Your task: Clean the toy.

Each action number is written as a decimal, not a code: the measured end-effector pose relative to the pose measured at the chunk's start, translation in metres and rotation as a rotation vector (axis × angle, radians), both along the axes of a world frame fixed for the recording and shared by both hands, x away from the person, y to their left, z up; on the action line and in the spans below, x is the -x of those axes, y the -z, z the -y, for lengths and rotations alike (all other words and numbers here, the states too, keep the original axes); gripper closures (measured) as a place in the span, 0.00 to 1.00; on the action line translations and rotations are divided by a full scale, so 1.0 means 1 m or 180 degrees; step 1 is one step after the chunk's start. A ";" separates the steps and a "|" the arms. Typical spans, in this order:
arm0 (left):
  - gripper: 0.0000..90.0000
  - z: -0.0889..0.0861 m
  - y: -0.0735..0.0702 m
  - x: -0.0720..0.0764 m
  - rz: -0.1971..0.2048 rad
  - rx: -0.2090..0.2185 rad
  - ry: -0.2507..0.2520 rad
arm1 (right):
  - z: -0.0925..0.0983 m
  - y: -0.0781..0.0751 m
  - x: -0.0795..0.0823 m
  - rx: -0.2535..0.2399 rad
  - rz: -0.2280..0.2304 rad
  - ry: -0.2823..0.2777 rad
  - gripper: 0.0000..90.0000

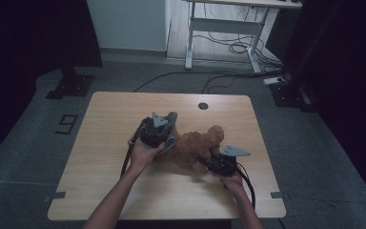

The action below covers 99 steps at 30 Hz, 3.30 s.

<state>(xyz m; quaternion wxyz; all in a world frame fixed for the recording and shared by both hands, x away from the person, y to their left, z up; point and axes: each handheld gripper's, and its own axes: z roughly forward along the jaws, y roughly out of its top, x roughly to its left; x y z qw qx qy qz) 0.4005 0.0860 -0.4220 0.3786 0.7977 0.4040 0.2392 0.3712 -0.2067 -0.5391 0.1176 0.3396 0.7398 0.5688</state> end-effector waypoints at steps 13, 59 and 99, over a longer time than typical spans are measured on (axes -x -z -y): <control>0.88 0.084 -0.022 0.005 0.0105 0.0184 0.0587 | 0.001 0.001 0.000 -0.0019 -0.0020 -0.0006 0.70; 0.88 -0.029 0.015 -0.010 -0.0166 -0.0006 -0.0085 | 0.000 0.002 0.000 -0.0020 -0.0015 0.0012 0.70; 0.89 -0.008 0.013 -0.030 -0.0366 0.0222 0.0226 | 0.003 0.001 0.000 -0.0014 -0.0020 0.0018 0.70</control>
